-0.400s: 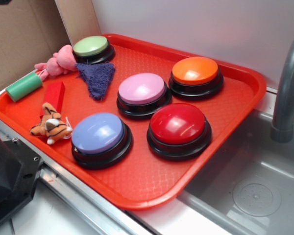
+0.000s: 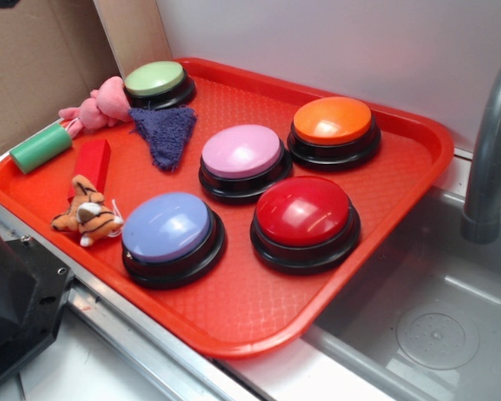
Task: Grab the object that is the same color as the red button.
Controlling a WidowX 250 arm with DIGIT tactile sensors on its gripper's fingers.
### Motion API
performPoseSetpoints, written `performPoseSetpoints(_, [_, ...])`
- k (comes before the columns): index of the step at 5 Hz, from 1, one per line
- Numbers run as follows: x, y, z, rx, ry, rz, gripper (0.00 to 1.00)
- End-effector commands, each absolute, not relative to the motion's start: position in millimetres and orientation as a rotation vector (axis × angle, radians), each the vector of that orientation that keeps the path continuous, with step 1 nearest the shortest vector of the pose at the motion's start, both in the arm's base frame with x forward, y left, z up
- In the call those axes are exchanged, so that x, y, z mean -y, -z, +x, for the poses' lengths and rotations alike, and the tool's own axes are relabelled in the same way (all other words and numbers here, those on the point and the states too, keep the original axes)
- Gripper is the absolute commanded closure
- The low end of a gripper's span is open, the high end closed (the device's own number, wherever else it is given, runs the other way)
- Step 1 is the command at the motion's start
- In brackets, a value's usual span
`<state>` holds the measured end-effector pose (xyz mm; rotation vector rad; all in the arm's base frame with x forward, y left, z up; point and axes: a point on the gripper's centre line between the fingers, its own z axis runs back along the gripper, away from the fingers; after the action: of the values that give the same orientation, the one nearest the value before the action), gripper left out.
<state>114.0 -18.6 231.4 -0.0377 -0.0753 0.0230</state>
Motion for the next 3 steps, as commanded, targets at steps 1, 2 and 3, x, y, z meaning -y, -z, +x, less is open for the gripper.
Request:
performPoseSetpoints(1, [-12.6, -203.8, 122.4, 0.168, -0.324, -0.122, 0.00])
performPoseSetpoints(2, [-33.6, -182.2, 129.4, 0.195, -0.504, -0.104, 0.00])
performPoseSetpoints(3, [-51.6, -157.0, 135.8, 0.211, -0.693, -0.088, 0.00])
